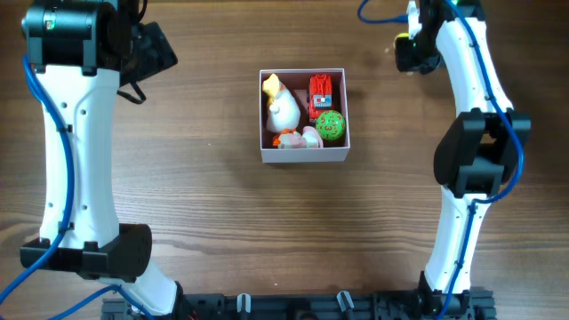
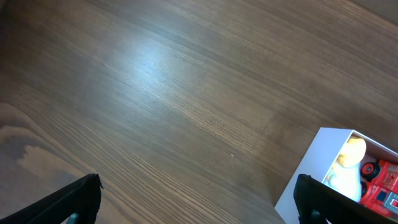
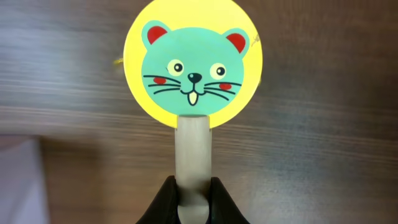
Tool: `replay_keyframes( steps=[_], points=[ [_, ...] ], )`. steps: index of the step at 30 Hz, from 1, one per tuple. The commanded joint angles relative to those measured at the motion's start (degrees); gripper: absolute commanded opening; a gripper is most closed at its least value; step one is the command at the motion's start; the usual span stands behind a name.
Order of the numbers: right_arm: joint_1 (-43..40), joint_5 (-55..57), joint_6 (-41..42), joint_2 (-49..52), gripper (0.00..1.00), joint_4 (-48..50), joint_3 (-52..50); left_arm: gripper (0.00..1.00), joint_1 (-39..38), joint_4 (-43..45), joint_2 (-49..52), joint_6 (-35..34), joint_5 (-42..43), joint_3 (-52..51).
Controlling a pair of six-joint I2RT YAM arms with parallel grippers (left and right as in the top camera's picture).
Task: Pack container
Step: 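Carry the rattle drum left and lower it into the box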
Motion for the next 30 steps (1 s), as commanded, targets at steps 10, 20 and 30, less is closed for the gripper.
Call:
replay_keyframes(
  steps=[10,20,30],
  points=[
    [14.1,-9.0,9.7,-13.2,0.07,-2.4,3.8,1.00,0.2,0.0,0.6,-1.0,-1.2,0.3],
    [25.2,-5.7,17.9,-13.1,0.09,-7.5,3.4,1.00,0.2,0.0,0.6,-1.0,-1.2,0.3],
    [26.9,-4.7,21.9,-11.3,0.12,-3.8,-5.2,1.00,0.2,0.0,0.6,-1.0,-1.2,0.3]
  ],
)
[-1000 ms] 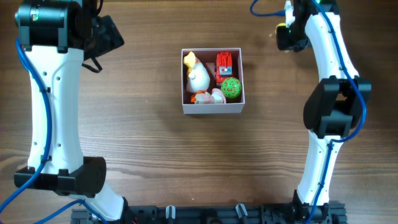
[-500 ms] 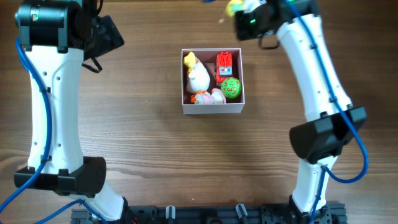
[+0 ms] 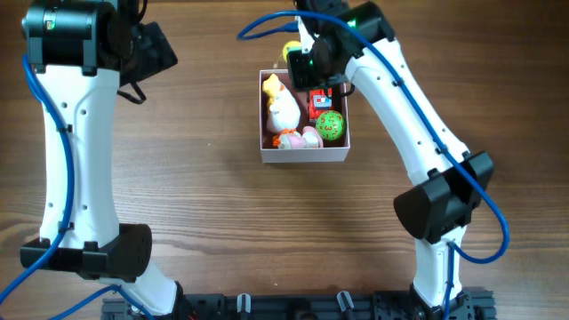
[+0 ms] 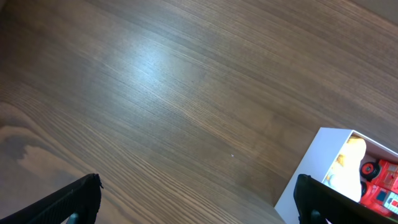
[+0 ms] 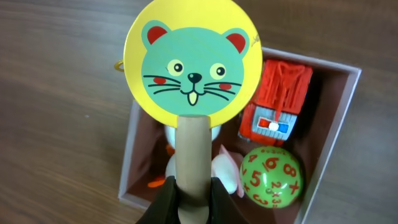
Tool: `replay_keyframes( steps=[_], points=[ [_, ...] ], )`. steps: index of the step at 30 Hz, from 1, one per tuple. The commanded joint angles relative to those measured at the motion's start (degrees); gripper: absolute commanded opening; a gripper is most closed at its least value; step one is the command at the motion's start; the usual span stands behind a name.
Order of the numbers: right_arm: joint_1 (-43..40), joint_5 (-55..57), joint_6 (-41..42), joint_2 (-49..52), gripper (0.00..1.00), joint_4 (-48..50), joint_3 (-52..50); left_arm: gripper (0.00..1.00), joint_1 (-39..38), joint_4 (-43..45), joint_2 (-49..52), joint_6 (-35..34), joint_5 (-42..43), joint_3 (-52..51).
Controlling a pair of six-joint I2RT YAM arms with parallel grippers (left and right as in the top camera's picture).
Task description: Pack container
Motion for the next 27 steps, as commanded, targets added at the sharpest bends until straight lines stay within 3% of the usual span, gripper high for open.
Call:
replay_keyframes(
  steps=[1,12,14,23,24,25,26,27],
  points=[
    [-0.3,1.5,2.2,1.7,0.13,3.0,-3.8,1.00,0.2,0.0,0.6,-1.0,-1.2,0.3],
    [-0.2,1.4,1.1,2.0,0.27,6.1,-5.4,1.00,0.2,0.0,0.6,-1.0,-1.2,0.3],
    [-0.3,2.4,0.7,2.2,0.38,6.1,-5.4,1.00,0.2,0.0,0.6,-1.0,-1.2,0.3],
    [-0.7,4.6,1.0,2.3,0.65,6.4,-4.9,1.00,0.2,0.0,0.6,-1.0,-1.2,0.3],
    [-1.0,5.0,1.2,2.3,0.73,6.3,-4.6,1.00,0.2,0.0,0.6,-1.0,-1.2,0.3],
    [-1.5,5.1,1.4,2.1,0.91,6.2,-4.2,1.00,0.2,0.0,0.6,-1.0,-1.2,0.3],
    [-2.2,5.1,1.8,1.9,0.99,6.2,-3.8,1.00,0.2,0.0,0.6,-1.0,-1.2,0.3],
    [-2.8,5.1,2.3,1.6,1.00,6.2,-3.5,1.00,0.2,0.0,0.6,-1.0,-1.2,0.3]
  ],
)
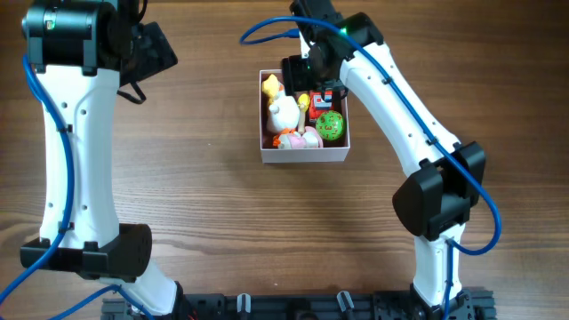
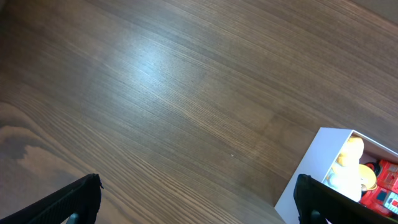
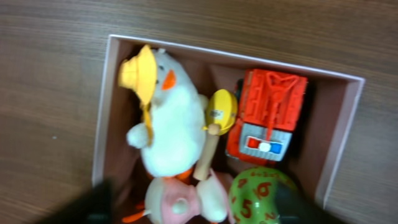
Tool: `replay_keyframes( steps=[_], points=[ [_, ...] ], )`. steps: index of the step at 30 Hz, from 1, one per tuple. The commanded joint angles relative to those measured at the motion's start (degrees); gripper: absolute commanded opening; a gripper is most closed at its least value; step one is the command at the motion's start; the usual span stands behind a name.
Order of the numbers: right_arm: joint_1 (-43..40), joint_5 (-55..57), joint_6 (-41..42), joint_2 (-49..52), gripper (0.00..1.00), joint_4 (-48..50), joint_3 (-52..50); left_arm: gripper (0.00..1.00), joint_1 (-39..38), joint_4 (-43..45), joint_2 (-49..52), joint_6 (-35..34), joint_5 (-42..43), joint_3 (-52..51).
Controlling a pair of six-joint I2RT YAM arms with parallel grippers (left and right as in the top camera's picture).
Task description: Pack container
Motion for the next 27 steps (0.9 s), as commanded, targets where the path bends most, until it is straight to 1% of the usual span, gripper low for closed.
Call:
replay_keyframes(
  steps=[1,7,12,16,18,22,27],
  points=[
    [-3.1,2.1,1.4,0.2,1.00,0.1,1.8,1.00,0.2,0.0,0.6,-1.0,-1.2,0.3],
    [-10.9,2.1,1.6,-3.9,1.00,-0.2,1.9,1.00,0.2,0.0,0.6,-1.0,-1.1,0.3],
    [-19.6,2.1,1.5,-8.3,1.00,-1.6,1.9,1.00,0.2,0.0,0.6,-1.0,-1.2,0.3],
    [-25.0,2.1,1.3,-10.7,1.00,-6.1,1.9,1.00,0.2,0.0,0.6,-1.0,-1.2,0.3],
    [-27.4,2.3,1.1,-11.5,1.00,-9.9,1.9,1.00,0.2,0.0,0.6,-1.0,-1.2,0.3],
    [-29.9,3.2,1.2,-12.8,1.00,-16.2,1.9,1.00,0.2,0.0,0.6,-1.0,-1.2,0.3],
    [-29.9,2.8,1.1,-15.8,1.00,-19.8,1.9,1.00,0.2,0.0,0.6,-1.0,-1.2,0.3]
  ],
)
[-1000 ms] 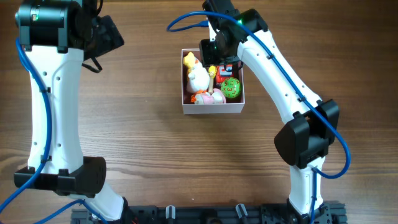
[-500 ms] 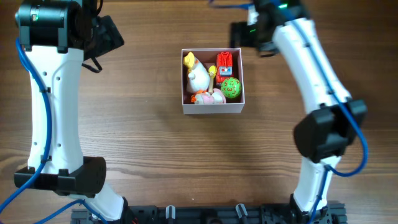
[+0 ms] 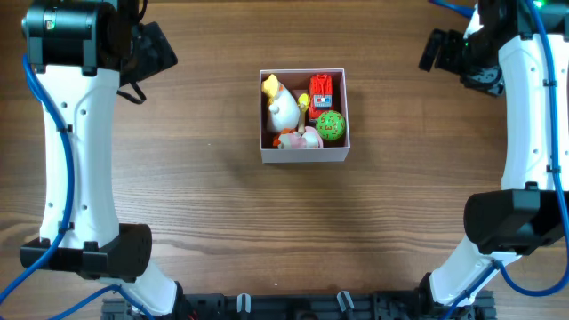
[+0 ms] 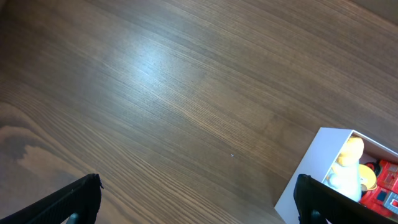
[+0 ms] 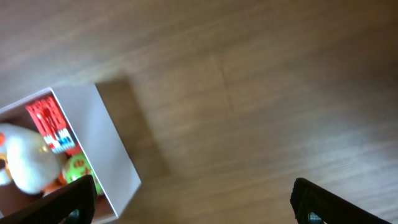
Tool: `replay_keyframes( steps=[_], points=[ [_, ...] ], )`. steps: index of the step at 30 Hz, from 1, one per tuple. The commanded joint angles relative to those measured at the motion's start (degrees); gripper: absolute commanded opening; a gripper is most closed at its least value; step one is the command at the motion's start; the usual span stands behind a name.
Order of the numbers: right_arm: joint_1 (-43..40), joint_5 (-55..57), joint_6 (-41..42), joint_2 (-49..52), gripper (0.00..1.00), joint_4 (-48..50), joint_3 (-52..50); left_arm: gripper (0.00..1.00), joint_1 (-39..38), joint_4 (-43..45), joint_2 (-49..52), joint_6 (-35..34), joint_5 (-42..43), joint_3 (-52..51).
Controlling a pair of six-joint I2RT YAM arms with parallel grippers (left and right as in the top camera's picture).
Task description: Pack container
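Note:
The white box [image 3: 305, 156] stands mid-table, holding a white duck plush [image 3: 283, 108], a red fire truck [image 3: 321, 91], a green number ball [image 3: 330, 126], a pink toy [image 3: 308, 138] and a yellow paddle [image 3: 304, 102] wedged between duck and truck. My right gripper [image 5: 193, 205] is open and empty, high at the back right [image 3: 442, 51], well clear of the box [image 5: 115, 149]. My left gripper [image 4: 196, 208] is open and empty at the back left [image 3: 156, 49], with the box's corner [image 4: 314, 171] at the view's lower right.
Bare brown wooden tabletop [image 3: 178, 196] surrounds the box on all sides. The arm bases and a black rail [image 3: 293, 307] run along the front edge.
My right gripper was directly above the box; now it is off to the back right, away from it. The paddle stays in the box. The left arm has not moved.
My right gripper was shut on the handle of the yellow mouse-face paddle at the back right. Then it held the paddle over the box. Then the paddle lay in the box between duck and truck, out of the gripper. Now the gripper is open, far from the box.

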Motion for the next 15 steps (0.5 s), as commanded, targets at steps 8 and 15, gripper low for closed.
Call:
replay_keyframes(
  steps=[8,15],
  points=[
    [0.6,0.5,1.1,-12.8,1.00,0.1,0.9,1.00,0.2,0.0,0.6,-1.0,-1.2,0.3],
    [1.2,-0.3,-4.0,-21.0,1.00,13.0,0.9,1.00,0.2,0.0,0.6,-1.0,-1.2,0.3]
  ],
)
